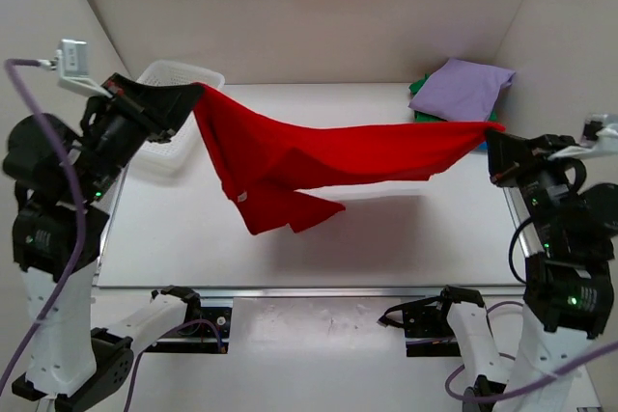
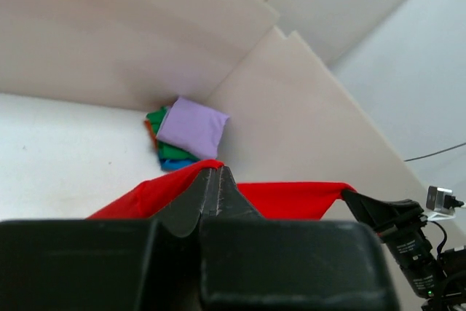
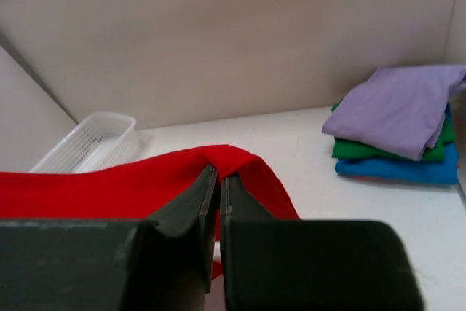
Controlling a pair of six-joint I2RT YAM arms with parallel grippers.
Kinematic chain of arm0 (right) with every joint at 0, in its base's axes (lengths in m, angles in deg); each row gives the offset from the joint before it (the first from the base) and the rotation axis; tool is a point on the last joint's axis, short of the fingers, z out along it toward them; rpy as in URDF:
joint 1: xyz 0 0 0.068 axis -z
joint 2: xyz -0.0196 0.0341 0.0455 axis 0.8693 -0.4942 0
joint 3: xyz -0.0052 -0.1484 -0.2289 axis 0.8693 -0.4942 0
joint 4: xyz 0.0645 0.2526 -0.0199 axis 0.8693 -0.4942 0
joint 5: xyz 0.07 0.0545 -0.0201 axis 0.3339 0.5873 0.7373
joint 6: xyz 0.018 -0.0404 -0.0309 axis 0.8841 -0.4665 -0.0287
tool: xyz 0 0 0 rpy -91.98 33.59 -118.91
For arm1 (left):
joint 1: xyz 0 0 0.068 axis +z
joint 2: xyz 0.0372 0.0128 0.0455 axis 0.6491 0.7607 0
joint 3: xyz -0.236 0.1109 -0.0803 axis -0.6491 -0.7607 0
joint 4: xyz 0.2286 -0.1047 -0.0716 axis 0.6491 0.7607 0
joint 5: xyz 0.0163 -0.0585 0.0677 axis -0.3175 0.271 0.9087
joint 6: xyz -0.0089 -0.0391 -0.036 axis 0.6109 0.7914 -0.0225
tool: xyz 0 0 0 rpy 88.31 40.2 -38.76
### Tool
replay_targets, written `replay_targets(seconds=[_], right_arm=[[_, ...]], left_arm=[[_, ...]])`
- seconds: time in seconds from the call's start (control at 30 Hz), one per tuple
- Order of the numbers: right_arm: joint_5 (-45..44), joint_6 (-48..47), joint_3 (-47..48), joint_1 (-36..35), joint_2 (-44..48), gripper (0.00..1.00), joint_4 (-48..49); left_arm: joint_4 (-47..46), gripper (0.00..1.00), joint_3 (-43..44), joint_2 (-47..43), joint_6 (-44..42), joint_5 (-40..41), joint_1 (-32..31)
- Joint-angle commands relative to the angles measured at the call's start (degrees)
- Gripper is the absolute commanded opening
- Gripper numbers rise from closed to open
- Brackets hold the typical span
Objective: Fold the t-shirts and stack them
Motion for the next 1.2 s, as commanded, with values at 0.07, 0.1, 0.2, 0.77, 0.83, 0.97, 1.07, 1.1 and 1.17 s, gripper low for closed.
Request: replay_targets(seconds=[0.07, 0.1, 0.2, 0.77, 0.83, 0.97, 1.07, 1.1, 1.17], right_arm=[[-4.8, -0.1, 10.8, -1.2, 0.0, 0.0, -2.2], [-5.0, -0.2, 12.2, -1.6, -0.7, 0.0, -2.4], [-4.4, 0.2, 15.0, -1.2, -1.8, 0.0, -0.9], [1.0, -1.6, -4.4, -1.1, -43.5, 0.0, 27.1], [1.5, -2.5, 2.3, -0.2, -52.2, 0.07, 26.1], [-1.0, -4.3, 11.7, -0.1, -60.0, 0.42, 21.7], [-2.5, -4.6, 7.5, -0.4, -56.6, 0.49, 19.4], [-3.2, -4.5, 3.2, -0.5, -53.6, 0.5, 19.7], [-3.1, -3.8, -2.9, -0.5, -49.0, 0.53, 19.0]], left_arm=[[4.8, 0.0, 8.2, 0.7, 0.9, -1.8, 0.0], [4.7, 0.0, 8.2, 0.9, 0.7, -1.4, -0.4], [4.8, 0.0, 6.8, 1.5, -0.4, 0.7, -0.5], [-10.1, 0.0, 13.0, 54.2, -6.9, -1.3, 9.0], [-5.7, 0.01, 27.4, 64.5, -7.6, -1.4, 8.3], [0.9, 0.44, 45.2, 73.9, -8.3, -2.4, 8.4], [2.6, 0.54, 32.6, 64.8, -12.3, -2.4, 7.5], [1.1, 0.55, 26.5, 61.5, -12.7, -2.4, 7.1], [-8.0, 0.57, -2.7, 44.9, -11.2, -3.6, 6.9]])
